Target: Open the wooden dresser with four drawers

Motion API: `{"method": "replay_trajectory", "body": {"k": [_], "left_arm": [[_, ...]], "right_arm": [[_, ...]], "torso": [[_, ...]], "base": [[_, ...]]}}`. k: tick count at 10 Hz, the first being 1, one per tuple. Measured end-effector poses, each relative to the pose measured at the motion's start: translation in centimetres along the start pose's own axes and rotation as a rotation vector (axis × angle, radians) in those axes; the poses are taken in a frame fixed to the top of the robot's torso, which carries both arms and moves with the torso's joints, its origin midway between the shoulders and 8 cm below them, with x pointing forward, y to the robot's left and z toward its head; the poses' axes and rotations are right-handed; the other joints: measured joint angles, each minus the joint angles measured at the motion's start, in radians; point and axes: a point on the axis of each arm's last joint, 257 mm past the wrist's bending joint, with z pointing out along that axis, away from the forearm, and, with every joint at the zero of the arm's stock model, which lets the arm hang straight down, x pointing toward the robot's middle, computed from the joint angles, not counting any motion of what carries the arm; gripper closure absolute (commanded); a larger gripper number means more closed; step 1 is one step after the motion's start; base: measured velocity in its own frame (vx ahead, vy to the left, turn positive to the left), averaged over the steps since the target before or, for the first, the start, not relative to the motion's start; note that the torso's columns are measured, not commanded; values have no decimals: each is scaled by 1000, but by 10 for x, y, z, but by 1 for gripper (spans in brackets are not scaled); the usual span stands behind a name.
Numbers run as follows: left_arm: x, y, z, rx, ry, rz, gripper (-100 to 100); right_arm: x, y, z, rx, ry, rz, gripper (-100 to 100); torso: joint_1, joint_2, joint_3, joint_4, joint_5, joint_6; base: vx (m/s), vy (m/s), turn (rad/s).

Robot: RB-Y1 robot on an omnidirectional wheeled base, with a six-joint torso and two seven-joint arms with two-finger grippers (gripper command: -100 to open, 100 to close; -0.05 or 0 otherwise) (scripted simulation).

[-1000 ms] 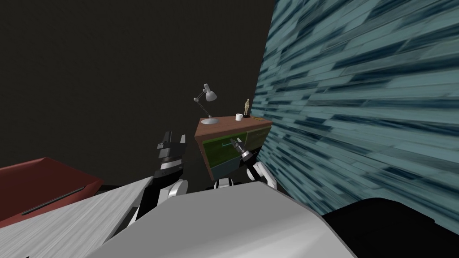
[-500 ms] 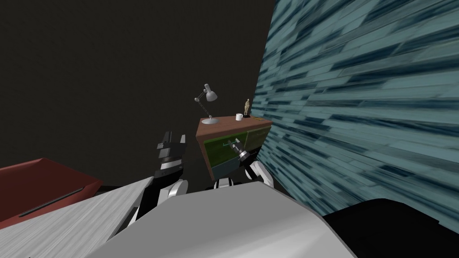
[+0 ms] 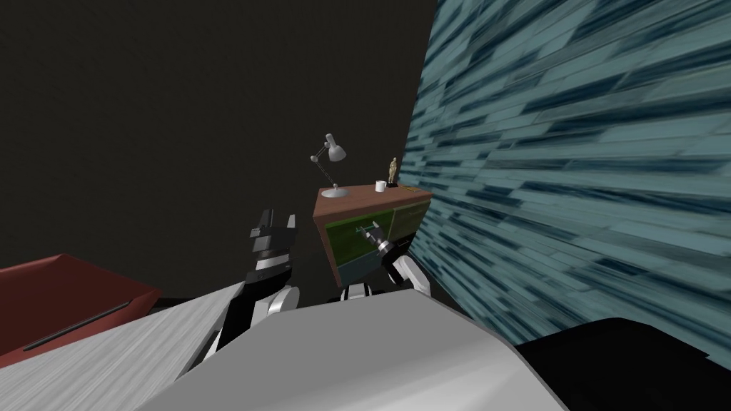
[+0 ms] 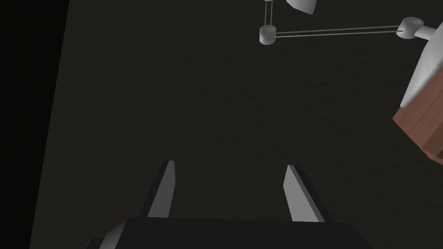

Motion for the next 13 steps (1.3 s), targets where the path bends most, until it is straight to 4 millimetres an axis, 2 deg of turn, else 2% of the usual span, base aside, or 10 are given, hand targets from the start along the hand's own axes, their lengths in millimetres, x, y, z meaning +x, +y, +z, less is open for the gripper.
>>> {"method": "replay_trajectory", "body": {"k": [13], "left_arm": [[0,0,0,0,0,0,0]], "right_arm": [[50,4,20,-2,117,-454,-100]], "torso": [[-1,0,0,0,0,0]], "base": [[-9,17,-19]]}}
